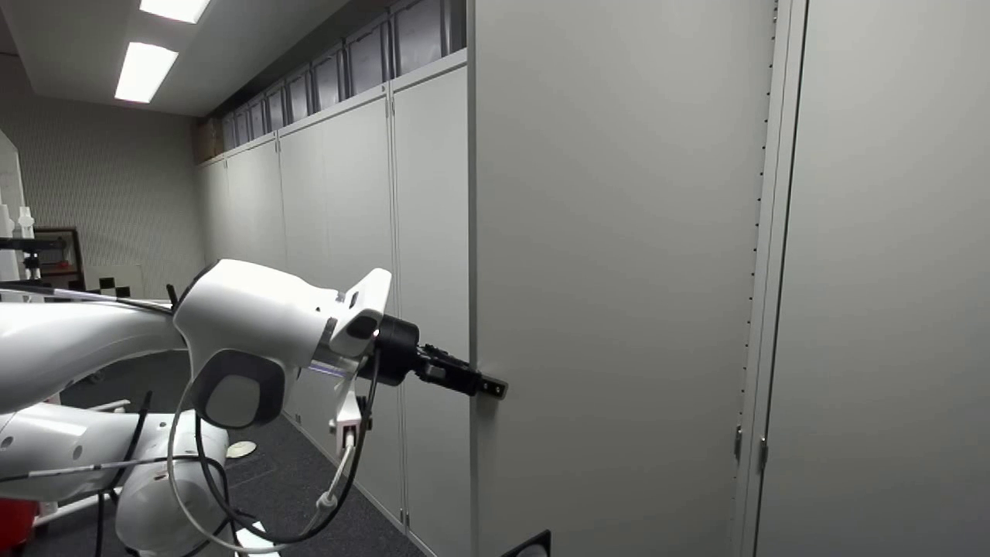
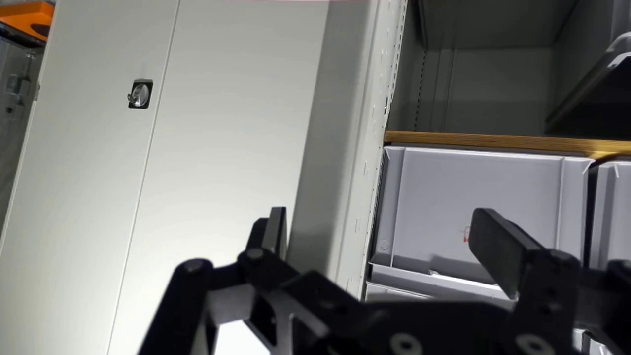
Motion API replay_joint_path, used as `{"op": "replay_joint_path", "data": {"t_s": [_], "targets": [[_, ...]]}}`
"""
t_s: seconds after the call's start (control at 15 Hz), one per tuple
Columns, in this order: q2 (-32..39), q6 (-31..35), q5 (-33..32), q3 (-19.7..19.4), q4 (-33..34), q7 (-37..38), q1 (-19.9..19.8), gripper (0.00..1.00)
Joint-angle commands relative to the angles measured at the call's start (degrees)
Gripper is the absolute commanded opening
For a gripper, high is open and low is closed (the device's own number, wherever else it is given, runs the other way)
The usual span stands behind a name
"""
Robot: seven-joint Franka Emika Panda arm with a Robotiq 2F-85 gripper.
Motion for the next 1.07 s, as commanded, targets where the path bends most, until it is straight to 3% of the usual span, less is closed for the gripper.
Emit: {"op": "replay_joint_path", "data": {"t_s": [0.0, 1.0], "targets": [[-1.0, -0.2, 1.7, 1.9, 0.0, -1.0, 0.4, 1.0], [-2.5, -2.5, 2.2, 5.3, 0.0, -0.3, 0.6, 1.0]]}}
